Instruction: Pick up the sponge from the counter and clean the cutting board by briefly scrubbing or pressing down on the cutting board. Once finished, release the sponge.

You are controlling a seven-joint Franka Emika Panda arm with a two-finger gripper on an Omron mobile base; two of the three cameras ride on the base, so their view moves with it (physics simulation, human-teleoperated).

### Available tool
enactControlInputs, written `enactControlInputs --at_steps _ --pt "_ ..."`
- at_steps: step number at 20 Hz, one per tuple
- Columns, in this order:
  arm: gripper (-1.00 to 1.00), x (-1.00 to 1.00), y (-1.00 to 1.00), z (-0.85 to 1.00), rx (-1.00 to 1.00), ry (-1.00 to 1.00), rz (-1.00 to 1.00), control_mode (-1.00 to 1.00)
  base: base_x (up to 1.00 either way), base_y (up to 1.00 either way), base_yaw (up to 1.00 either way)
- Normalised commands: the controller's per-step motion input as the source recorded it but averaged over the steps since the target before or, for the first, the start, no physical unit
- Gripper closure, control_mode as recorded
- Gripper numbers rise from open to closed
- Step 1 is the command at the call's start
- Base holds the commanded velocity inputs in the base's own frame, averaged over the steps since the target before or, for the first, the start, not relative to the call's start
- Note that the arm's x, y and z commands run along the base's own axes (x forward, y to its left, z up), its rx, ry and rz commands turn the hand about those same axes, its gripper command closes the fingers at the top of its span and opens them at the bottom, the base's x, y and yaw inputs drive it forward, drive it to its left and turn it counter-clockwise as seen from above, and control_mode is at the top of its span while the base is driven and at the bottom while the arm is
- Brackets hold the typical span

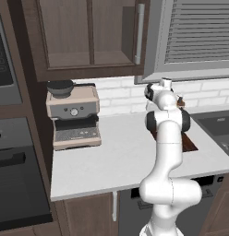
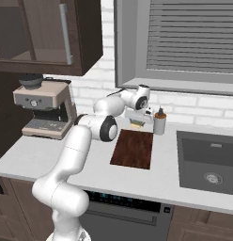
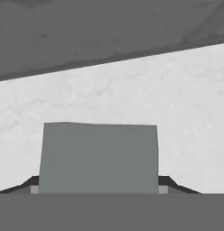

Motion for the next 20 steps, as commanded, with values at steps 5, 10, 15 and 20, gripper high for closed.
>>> enactControlInputs --at_steps 5,10,15,20 --pt "1.00 -0.50 0.00 -0.27 0.00 0.00 -0.02 -1.00 0.00 0.00 0.00" --pt "1.00 -0.57 0.00 -0.25 0.00 -0.01 -0.01 -1.00 0.00 0.00 0.00" --pt "1.00 -0.49 0.00 -0.15 0.00 -0.09 -0.03 -1.00 0.00 0.00 0.00" --pt "1.00 -0.38 0.00 0.00 0.00 -0.15 -0.05 -1.00 0.00 0.00 0.00"
